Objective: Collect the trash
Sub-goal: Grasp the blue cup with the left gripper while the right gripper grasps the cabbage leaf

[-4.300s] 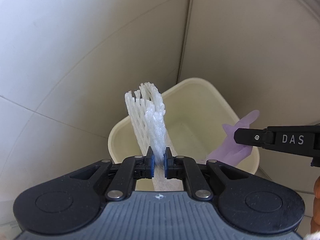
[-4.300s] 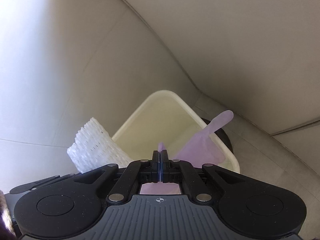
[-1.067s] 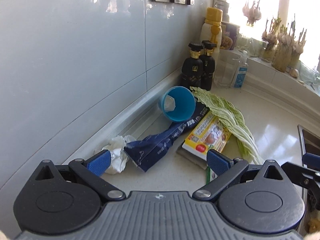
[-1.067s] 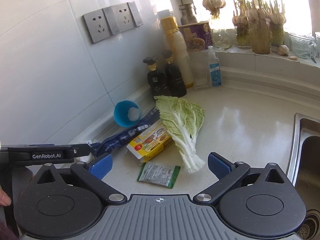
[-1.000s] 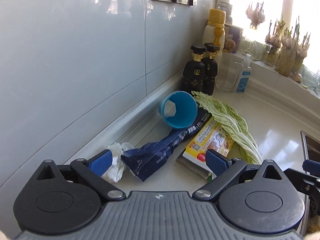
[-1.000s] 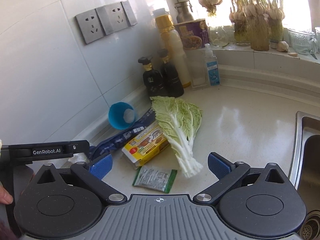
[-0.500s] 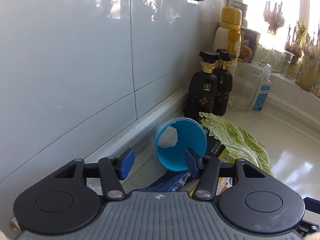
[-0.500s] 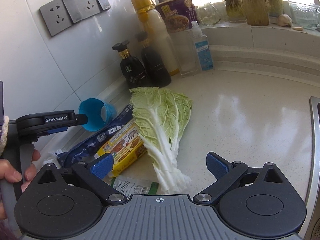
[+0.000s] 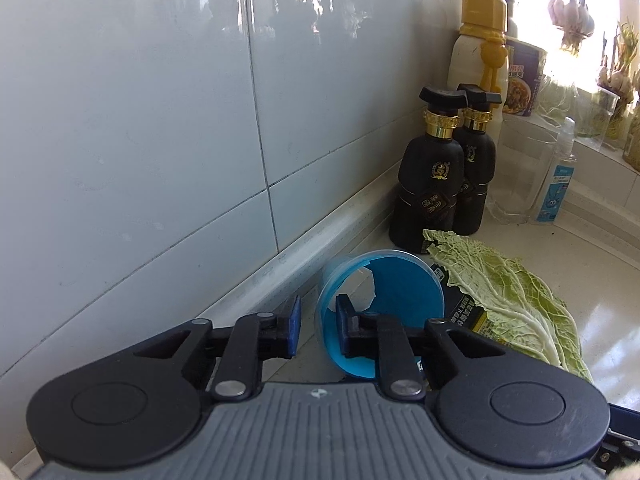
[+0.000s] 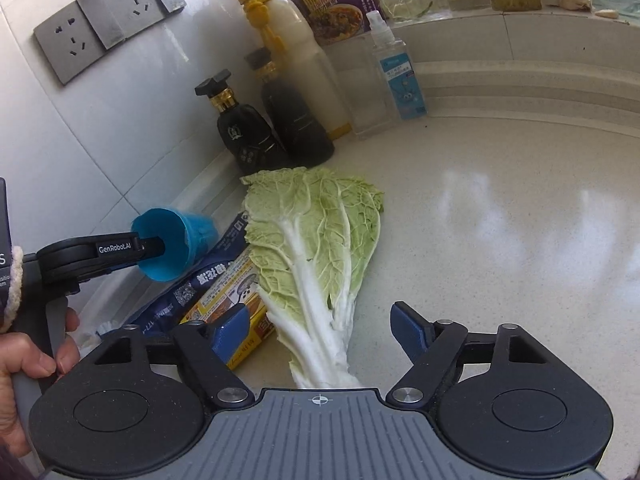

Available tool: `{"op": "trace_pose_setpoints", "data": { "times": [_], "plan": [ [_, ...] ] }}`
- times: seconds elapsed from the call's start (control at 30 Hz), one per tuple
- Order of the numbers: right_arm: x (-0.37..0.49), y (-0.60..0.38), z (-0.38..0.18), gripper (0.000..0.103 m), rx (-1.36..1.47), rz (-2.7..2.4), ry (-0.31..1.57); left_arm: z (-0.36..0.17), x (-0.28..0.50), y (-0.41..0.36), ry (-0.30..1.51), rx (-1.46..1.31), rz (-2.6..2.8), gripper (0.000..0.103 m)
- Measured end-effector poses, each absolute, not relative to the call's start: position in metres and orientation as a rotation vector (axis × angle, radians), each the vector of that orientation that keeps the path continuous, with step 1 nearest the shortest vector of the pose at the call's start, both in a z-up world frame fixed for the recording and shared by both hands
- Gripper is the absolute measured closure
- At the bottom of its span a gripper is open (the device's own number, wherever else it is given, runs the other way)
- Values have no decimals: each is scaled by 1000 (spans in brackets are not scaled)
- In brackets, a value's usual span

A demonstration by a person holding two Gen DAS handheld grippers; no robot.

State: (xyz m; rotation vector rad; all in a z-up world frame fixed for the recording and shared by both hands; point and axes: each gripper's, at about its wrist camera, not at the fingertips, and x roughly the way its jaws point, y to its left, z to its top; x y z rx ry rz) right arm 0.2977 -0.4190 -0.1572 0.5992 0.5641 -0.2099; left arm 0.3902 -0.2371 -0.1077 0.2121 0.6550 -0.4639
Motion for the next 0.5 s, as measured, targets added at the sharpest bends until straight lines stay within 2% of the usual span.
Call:
{"op": "trace_pose_setpoints", "data": {
  "times": [0.17, 0.2, 0.5],
  "plan": [
    [306, -417, -164, 53, 605, -204, 570, -110, 394, -236, 660, 210, -449, 98],
    [308, -417, -164, 62, 602, -197, 577, -110, 394, -237, 656, 212, -452, 98],
    [300, -415, -157, 73, 603, -205, 546, -102, 388, -234, 622, 208, -471, 100]
  ]
}}
